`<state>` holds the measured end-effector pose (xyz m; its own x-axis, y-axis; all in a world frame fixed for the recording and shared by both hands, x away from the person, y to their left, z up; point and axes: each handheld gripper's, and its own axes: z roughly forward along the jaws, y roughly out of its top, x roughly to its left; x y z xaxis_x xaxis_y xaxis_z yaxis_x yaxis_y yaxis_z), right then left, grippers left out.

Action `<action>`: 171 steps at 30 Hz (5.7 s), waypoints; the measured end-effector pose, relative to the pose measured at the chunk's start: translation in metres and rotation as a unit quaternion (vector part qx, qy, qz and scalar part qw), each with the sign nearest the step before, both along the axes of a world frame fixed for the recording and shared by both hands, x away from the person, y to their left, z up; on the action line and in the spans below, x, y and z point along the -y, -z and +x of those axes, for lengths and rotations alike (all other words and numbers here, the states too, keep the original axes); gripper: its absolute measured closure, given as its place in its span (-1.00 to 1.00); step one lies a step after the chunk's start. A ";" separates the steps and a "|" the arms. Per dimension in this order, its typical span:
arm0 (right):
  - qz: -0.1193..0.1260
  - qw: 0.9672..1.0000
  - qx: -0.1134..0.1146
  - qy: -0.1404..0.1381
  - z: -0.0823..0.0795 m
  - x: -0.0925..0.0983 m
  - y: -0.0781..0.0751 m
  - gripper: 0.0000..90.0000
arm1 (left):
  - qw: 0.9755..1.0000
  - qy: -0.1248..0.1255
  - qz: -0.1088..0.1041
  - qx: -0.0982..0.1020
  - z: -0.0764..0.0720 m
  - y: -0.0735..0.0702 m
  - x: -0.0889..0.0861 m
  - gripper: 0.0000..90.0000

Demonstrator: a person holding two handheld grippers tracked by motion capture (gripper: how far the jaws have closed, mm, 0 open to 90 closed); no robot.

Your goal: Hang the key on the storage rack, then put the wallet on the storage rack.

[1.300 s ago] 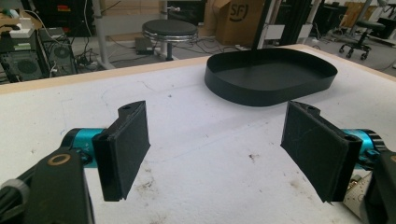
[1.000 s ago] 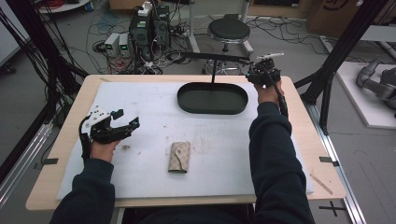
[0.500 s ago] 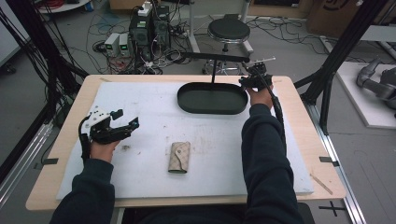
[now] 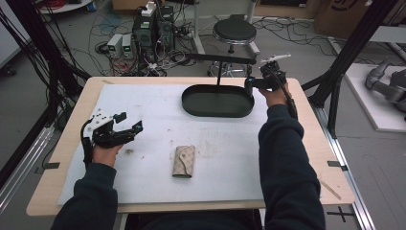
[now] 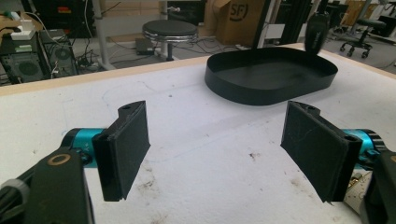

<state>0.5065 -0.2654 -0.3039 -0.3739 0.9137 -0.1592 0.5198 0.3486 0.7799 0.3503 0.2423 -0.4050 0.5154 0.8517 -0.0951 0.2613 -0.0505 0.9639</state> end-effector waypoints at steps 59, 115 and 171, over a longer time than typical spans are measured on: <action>0.048 0.997 0.014 -0.064 -0.129 0.019 0.086 -0.54 | 0.995 0.094 0.008 -0.039 -0.002 0.005 0.039 -0.53; 0.052 0.996 0.003 -0.071 -0.129 0.019 0.087 -0.53 | 0.978 0.147 0.097 -0.114 0.007 0.033 0.135 0.86; 0.031 0.954 -0.082 -0.287 -0.174 -0.171 0.130 -0.56 | 0.999 0.001 0.025 -0.035 0.018 0.001 -0.003 -0.51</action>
<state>0.3325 -0.0945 -0.4338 -0.8303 0.5572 -0.0068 0.3751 0.5678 0.7327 0.3688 0.2448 -0.4064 0.5103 0.8555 -0.0873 0.3270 -0.0991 0.9398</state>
